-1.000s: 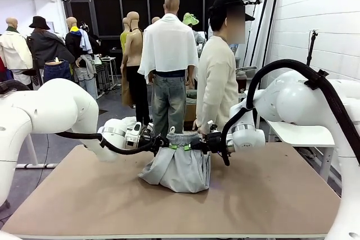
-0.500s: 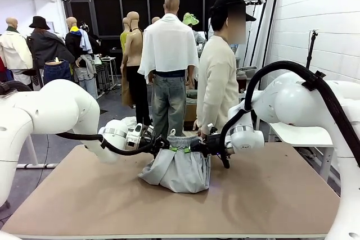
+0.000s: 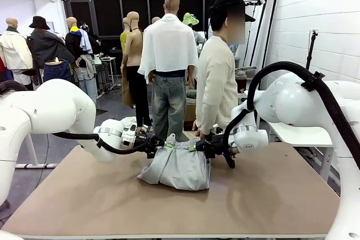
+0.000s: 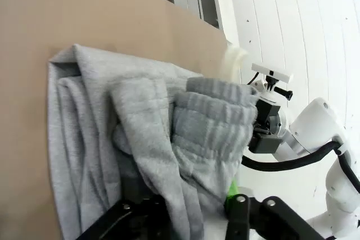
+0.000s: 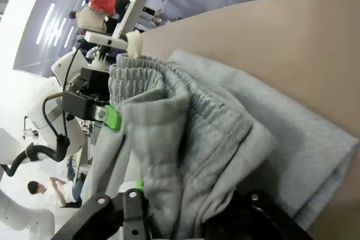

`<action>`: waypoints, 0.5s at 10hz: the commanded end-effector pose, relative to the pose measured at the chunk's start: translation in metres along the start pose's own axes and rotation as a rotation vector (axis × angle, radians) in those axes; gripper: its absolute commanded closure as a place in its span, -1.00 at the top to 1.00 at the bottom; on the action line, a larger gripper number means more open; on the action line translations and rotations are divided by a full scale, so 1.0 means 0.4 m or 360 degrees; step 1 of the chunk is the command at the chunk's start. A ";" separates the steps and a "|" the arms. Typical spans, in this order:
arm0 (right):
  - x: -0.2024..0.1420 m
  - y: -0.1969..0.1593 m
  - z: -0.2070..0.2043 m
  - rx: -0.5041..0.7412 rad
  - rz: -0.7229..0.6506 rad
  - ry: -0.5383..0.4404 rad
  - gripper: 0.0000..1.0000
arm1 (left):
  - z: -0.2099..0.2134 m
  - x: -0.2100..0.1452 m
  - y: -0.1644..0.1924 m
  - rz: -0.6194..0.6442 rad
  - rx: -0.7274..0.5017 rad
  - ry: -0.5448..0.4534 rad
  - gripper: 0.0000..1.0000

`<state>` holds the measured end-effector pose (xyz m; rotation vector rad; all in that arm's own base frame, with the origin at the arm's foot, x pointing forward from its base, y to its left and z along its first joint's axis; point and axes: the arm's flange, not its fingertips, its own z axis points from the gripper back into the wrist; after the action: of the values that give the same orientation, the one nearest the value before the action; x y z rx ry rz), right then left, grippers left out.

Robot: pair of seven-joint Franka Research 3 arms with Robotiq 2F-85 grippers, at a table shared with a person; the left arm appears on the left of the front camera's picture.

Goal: Fold the training pants.
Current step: Fold the Training pants in half.

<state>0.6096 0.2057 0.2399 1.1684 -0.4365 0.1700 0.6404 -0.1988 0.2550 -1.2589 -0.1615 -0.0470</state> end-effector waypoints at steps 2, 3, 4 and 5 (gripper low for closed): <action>0.012 0.010 0.025 -0.0081 -0.0078 0.0006 1.00 | 0.034 -0.019 -0.011 0.0058 0.0030 -0.0027 1.00; 0.014 0.012 0.050 -0.0115 -0.0093 0.0009 1.00 | 0.048 -0.029 -0.012 0.0059 0.0033 -0.0040 1.00; 0.016 0.015 0.074 -0.0151 -0.0107 0.0005 1.00 | 0.066 -0.043 -0.014 0.0062 0.0035 -0.0062 1.00; 0.012 0.016 0.098 -0.0193 -0.0126 0.0033 1.00 | 0.094 -0.064 -0.015 0.0067 0.0039 -0.0096 1.00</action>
<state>0.6100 0.1794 0.2519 1.1062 -0.4153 0.1058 0.6261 -0.1755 0.2608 -1.2462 -0.1646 -0.0042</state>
